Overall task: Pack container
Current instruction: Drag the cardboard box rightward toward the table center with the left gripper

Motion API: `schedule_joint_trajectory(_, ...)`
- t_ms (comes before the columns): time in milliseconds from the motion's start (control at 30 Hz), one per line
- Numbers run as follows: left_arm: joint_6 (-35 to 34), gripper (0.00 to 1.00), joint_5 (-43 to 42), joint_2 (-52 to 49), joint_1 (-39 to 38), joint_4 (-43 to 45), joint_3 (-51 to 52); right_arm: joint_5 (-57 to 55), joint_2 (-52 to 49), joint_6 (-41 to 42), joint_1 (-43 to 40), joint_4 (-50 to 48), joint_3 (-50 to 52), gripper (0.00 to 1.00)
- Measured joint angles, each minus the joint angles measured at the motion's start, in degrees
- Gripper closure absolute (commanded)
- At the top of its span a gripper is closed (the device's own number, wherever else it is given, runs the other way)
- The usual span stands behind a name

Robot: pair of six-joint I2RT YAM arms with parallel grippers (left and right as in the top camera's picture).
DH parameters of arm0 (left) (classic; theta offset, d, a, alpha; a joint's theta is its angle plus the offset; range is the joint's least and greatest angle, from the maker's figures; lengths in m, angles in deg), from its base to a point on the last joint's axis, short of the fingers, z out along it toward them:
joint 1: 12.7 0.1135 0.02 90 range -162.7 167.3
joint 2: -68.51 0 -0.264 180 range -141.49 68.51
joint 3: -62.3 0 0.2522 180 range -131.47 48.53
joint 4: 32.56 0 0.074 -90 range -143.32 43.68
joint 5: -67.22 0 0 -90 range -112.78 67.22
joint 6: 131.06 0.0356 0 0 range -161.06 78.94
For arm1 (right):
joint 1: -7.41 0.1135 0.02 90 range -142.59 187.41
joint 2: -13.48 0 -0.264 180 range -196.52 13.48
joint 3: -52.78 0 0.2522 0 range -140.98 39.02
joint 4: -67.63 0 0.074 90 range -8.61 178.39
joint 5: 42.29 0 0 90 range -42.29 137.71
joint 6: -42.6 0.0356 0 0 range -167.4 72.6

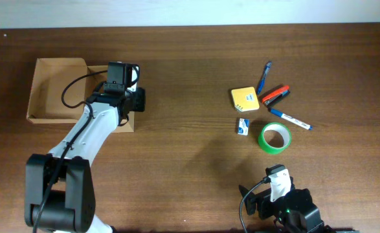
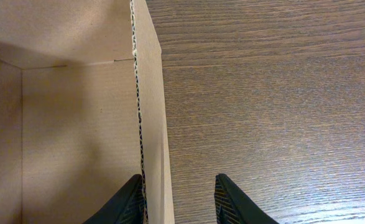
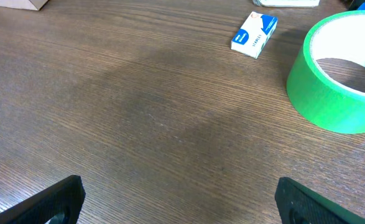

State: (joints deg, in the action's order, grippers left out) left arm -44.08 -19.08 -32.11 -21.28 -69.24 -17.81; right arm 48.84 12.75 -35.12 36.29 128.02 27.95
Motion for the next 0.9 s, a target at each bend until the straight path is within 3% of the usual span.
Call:
schedule_joint_trajectory(67,-0.1,0.72,0.0,0.0,0.0,0.0,0.0,0.0,0.0,0.0,0.0,0.0,0.0,0.01)
schedule_joint_trajectory(300,0.0,0.73,0.0,0.0,0.0,0.0,0.0,0.0,0.0,0.0,0.0,0.0,0.0,0.01)
schedule_joint_trajectory(567,0.0,0.89,0.0,0.0,0.0,0.0,0.0,0.0,0.0,0.0,0.0,0.0,0.0,0.01)
schedule_joint_trajectory(900,0.0,0.98,0.0,0.0,0.0,0.0,0.0,0.0,0.0,0.0,0.0,0.0,0.0,0.01)
